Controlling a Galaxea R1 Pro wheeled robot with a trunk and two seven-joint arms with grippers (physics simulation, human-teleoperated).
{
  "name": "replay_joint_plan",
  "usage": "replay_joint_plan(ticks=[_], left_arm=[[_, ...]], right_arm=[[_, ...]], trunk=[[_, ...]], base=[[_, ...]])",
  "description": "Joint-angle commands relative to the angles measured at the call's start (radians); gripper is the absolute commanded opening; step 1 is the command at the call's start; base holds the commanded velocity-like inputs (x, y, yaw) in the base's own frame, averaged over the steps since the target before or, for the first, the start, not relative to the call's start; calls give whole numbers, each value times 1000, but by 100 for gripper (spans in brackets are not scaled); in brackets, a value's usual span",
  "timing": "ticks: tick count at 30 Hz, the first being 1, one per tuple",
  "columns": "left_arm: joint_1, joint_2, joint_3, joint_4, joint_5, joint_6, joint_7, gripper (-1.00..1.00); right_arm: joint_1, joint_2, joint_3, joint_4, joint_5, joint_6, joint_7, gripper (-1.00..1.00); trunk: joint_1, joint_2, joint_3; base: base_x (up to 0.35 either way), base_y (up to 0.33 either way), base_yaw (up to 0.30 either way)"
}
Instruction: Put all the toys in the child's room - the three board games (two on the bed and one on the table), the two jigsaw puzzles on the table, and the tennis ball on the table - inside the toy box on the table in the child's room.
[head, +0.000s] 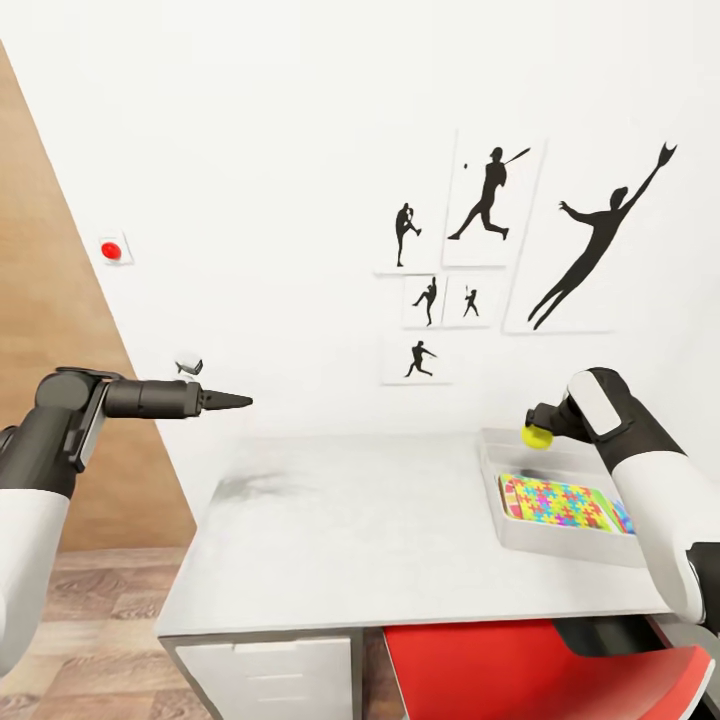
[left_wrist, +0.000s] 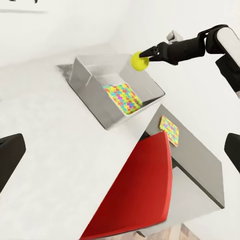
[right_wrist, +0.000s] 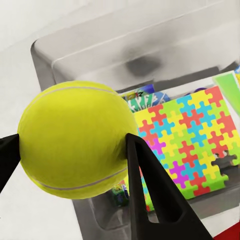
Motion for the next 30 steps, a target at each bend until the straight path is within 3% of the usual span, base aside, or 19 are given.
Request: replay_joint_plan(ticks=[1,15,30], left_arm=[[-1,0,1,-1,-9,10,-8,100],[-1,3,3,0,-9,10,-8,100],[-1,9,3,1,-9,10,-8,100]], right_arm=[[-1,-1,5,-1,-14,-2,-9,-100],[-4,-1,5,-2,-13,-23,-3,-100],[-4,-1,5,-2,-13,-24,-4,-100]], trunk=[[1,-2,-2],[1,-2,-2],[1,-2,-2]], base=[[32,0,-43],[19,10,-236],[97,52,-17]])
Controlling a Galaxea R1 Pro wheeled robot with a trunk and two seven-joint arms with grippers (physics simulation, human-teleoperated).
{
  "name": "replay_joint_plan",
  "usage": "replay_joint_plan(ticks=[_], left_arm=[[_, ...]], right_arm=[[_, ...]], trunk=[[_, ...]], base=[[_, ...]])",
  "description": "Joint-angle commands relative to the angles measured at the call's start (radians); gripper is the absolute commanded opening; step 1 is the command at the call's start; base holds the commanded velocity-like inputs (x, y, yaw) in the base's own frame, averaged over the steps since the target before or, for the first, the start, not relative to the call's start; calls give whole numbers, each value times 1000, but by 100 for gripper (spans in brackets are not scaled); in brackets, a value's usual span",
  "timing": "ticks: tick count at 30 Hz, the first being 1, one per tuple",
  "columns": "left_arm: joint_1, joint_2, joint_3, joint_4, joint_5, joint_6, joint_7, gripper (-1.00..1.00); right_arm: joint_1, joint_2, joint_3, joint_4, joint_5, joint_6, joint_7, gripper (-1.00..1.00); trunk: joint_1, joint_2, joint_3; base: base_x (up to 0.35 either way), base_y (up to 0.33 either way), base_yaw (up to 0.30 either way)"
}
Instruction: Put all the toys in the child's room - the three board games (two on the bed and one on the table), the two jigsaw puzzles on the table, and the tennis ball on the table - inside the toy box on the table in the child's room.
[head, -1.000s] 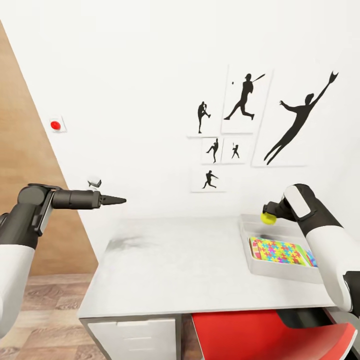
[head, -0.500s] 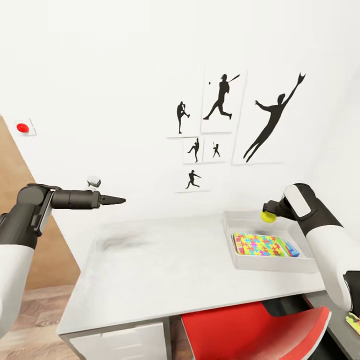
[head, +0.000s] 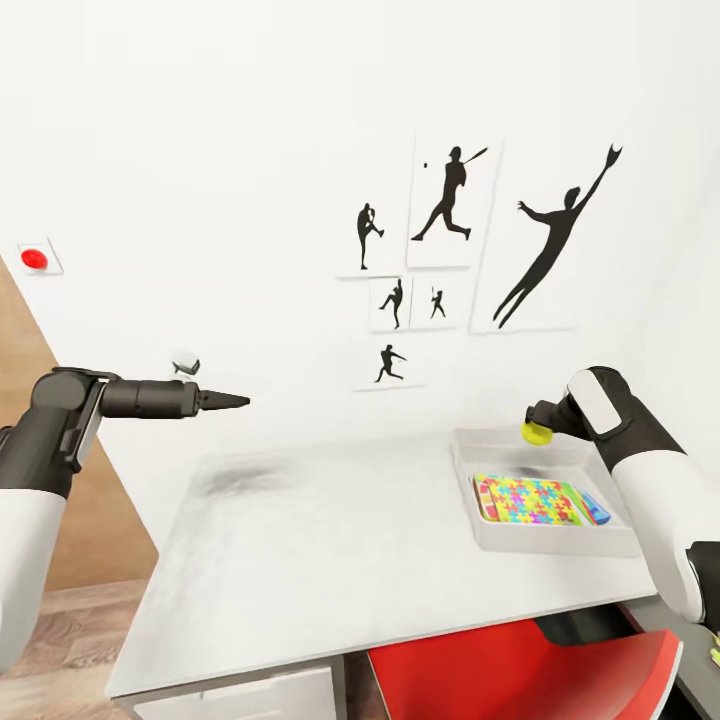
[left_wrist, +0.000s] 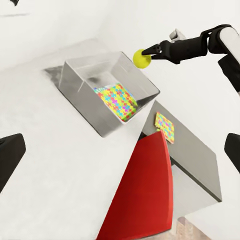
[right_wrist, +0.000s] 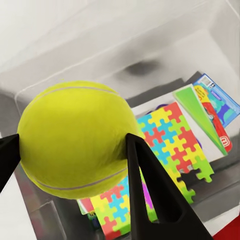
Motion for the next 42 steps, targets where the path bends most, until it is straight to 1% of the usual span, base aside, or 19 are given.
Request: replay_joint_plan(ticks=[1,14,42], left_arm=[[-1,0,1,-1,-9,10,-8,100],[-1,0,1,-1,-10,10,-8,100],[-1,0,1,-1,-11,10,-8,100]], right_arm=[[-1,-1,6,-1,-14,0,-9,-100],[-1,-1,6,-1,-14,0,-9,-100],[-1,0,6,0,-15,-6,-5,-100]], trunk=[[1,-2,-2],[1,-2,-2],[1,-2,-2]], base=[[144,3,0],[54,0,0],[1,0,0]])
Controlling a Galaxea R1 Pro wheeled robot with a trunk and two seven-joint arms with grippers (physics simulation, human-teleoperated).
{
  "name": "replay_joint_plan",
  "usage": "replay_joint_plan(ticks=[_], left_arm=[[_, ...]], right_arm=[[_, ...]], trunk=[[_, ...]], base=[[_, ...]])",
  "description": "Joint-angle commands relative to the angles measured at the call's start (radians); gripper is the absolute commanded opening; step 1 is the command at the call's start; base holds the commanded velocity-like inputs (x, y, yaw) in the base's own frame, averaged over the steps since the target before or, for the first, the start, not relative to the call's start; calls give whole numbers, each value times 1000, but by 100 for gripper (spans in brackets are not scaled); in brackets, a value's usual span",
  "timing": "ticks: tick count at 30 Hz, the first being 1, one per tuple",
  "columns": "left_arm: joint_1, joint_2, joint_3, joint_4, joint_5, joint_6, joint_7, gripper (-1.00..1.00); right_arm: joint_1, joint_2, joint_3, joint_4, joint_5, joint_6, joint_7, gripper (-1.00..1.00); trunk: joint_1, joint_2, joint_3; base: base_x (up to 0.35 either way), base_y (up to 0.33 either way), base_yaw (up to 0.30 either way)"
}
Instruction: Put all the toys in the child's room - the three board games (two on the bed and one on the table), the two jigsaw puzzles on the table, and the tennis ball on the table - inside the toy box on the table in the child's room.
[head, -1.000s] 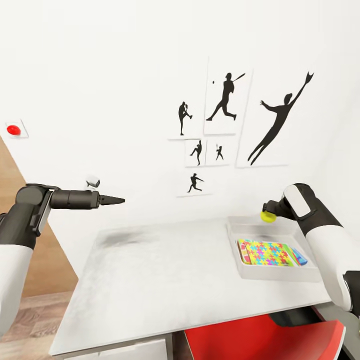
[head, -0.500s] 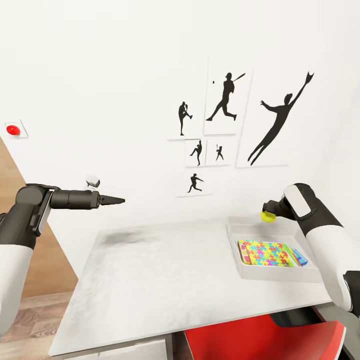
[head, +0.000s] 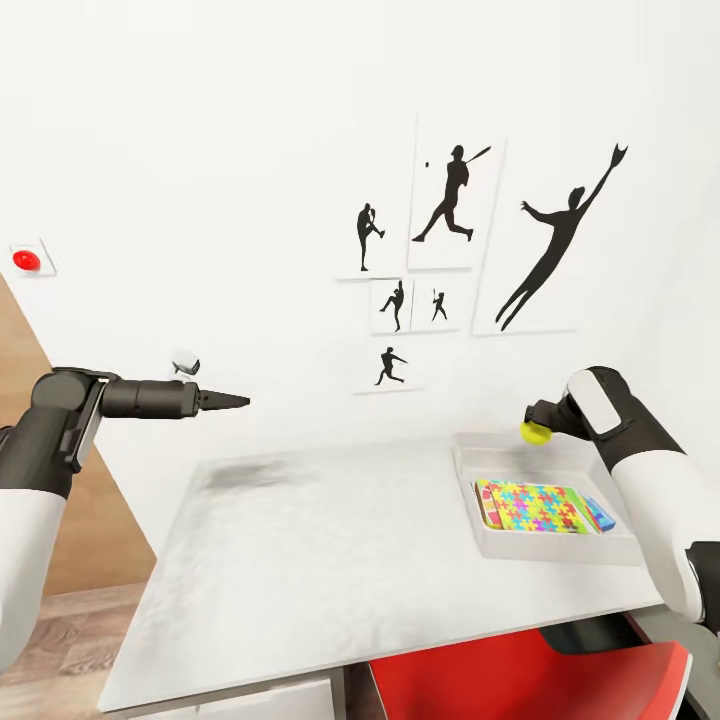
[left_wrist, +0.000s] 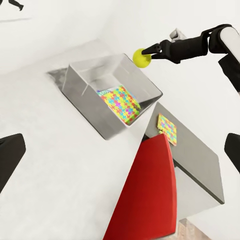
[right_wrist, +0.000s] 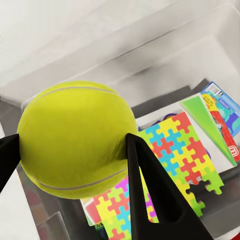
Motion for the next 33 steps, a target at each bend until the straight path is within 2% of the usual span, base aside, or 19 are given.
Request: replay_joint_plan(ticks=[1,3,6,12,14,19,21,27,33], left_arm=[[-1,0,1,-1,-9,10,-8,100],[-1,0,1,-1,-9,10,-8,100],[-1,0,1,-1,-9,10,-8,100],[-1,0,1,-1,-9,10,-8,100],[-1,0,1,-1,-9,10,-8,100],[-1,0,1,-1,-9,10,-8,100],[-1,0,0,-1,-9,10,-8,100],[-1,0,0,-1,-9,9,-8,100],[-1,0,0,-1,-9,8,-8,100]], right_arm=[[-1,0,6,0,-14,0,-9,-100],[-1,3,7,7,-15,0,-9,-100],[-1,9,8,72,-14,-2,-8,-100],[-1,28,10,159,-15,-70,4,-100],[-1,31,12,165,-15,-80,15,-100],[-1,35,66,167,-17,-88,27,-100],[-1,39,76,167,-17,-90,35,-100],[-1,77,83,168,-13,-104,44,-100],[-1,80,84,167,-12,-126,52,-100]], trunk=[[1,-2,-2],[1,-2,-2],[1,-2,-2],[1,-2,-2],[1,-2,-2],[1,-2,-2],[1,-2,-2],[1,-2,-2],[1,-2,-2]], base=[[0,0,0],[0,0,0],[0,0,0],[0,0,0],[0,0,0],[0,0,0],[0,0,0],[0,0,0],[0,0,0]])
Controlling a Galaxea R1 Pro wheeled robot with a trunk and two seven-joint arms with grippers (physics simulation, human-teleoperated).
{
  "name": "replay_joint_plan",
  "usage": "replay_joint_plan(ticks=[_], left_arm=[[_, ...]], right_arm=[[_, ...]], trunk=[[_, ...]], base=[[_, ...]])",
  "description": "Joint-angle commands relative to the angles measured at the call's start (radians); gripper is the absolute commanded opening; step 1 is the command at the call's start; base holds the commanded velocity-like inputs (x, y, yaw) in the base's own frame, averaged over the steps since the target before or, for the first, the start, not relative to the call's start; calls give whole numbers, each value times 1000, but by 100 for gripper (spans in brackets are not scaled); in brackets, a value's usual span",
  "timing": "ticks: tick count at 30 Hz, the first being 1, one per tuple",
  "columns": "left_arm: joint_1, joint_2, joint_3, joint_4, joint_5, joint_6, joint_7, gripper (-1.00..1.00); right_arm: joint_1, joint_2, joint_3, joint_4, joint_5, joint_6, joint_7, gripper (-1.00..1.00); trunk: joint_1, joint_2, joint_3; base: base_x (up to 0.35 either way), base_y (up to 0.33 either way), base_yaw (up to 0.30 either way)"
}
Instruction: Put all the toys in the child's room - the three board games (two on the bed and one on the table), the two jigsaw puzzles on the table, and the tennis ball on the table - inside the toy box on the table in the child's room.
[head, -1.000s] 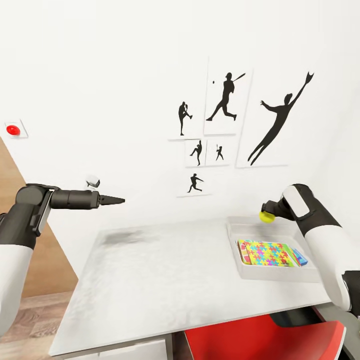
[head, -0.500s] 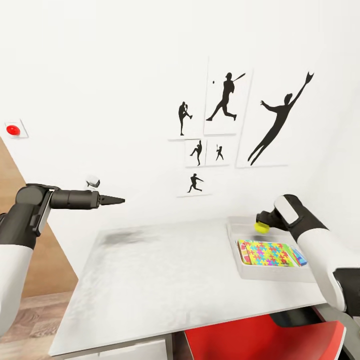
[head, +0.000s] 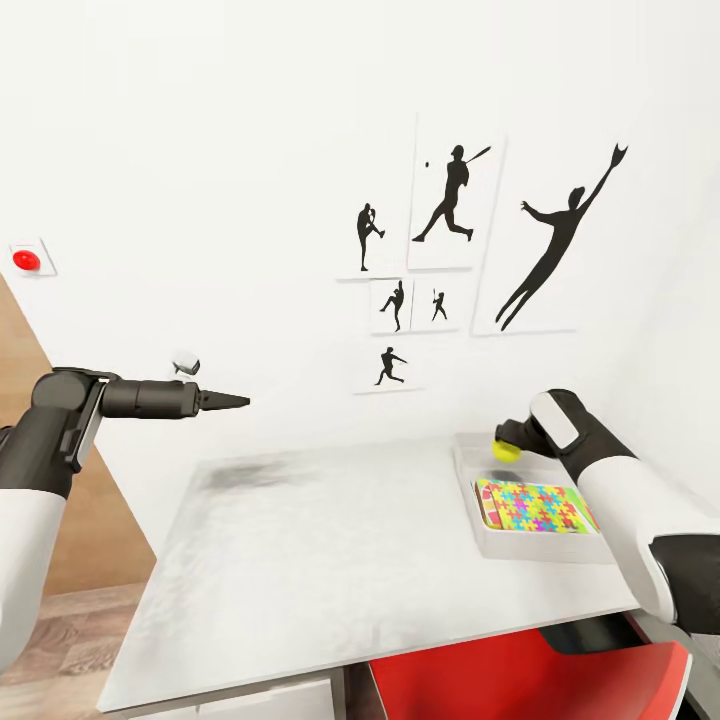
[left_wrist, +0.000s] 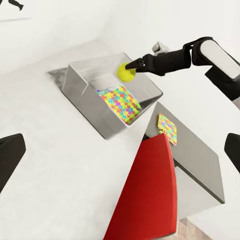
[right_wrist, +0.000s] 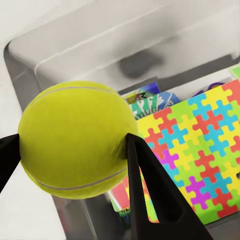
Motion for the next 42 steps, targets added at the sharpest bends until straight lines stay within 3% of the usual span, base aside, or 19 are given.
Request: replay_joint_plan(ticks=[1,9,19,42], left_arm=[[-1,0,1,-1,-9,10,-8,100],[-1,0,2,-1,-9,10,-8,100],[-2,0,7,-1,1,13,-8,100],[-4,1,9,-1,5,13,-8,100]], right_arm=[[-1,-2,8,-1,-13,0,-5,-100],[-1,-1,13,-7,-13,-2,4,-100],[-1,28,67,-9,-15,-33,6,-100],[-3,35,68,-11,-13,-38,5,-100]], trunk=[[1,-2,-2],[1,-2,-2],[1,-2,-2],[1,-2,-32]], base=[[0,0,0],[0,0,0],[0,0,0],[0,0,0]])
